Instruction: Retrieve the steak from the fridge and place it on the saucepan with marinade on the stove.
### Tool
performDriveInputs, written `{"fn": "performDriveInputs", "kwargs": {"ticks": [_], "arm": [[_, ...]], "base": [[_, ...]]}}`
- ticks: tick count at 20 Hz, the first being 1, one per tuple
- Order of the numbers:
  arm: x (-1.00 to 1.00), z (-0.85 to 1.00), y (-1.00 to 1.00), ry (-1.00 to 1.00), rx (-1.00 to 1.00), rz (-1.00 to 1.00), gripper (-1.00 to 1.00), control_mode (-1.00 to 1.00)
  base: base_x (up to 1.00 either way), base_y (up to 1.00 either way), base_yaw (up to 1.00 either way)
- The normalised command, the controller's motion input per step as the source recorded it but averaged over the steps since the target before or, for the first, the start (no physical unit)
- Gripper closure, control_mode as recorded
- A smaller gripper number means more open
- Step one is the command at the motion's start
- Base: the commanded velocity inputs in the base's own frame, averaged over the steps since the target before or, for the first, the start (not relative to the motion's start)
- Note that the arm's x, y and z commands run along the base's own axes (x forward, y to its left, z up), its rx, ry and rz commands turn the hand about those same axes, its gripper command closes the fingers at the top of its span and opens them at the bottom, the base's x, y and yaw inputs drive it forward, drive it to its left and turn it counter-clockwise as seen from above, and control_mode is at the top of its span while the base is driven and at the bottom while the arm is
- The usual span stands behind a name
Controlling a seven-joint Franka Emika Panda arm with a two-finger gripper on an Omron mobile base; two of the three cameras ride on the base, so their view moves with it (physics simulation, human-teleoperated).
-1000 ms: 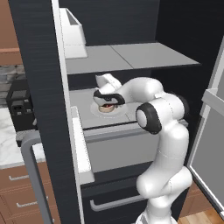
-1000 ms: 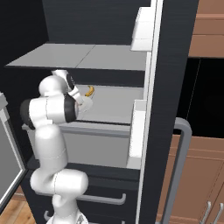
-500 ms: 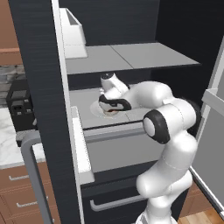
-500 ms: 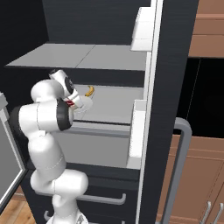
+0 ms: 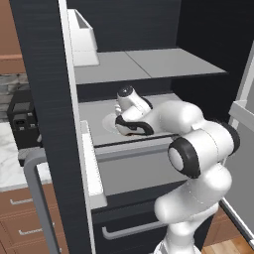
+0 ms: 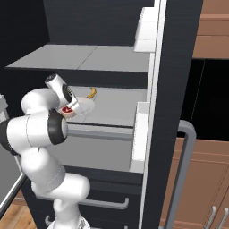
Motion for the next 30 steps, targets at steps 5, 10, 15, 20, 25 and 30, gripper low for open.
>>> {"fn": "performDriveInputs", "kwargs": {"ticks": [5,10,15,20,25,30], "arm": [[-0.38,0.32,-0.11,-0.03,0.0,0.0,1.0,-1.0],[-0.43,0.39,-0.16,-0.02,0.0,0.0,1.0,-1.0],[-0.63,0.29,-0.16,-0.01,0.0,0.0,1.0,-1.0],[-0.76,0.43,-0.28,-0.06,0.0,0.0,1.0,-1.0],[-0.91,0.72,-0.35,-0.07,0.03,0.04,1.0,-1.0],[-1.0,0.67,-0.33,-0.03,0.05,0.12,1.0,-1.0]], "base": [[0.0,0.0,0.0],[0.0,0.0,0.0],[0.0,0.0,0.0],[0.0,0.0,0.0],[0.0,0.0,0.0],[0.0,0.0,0.0]]}}
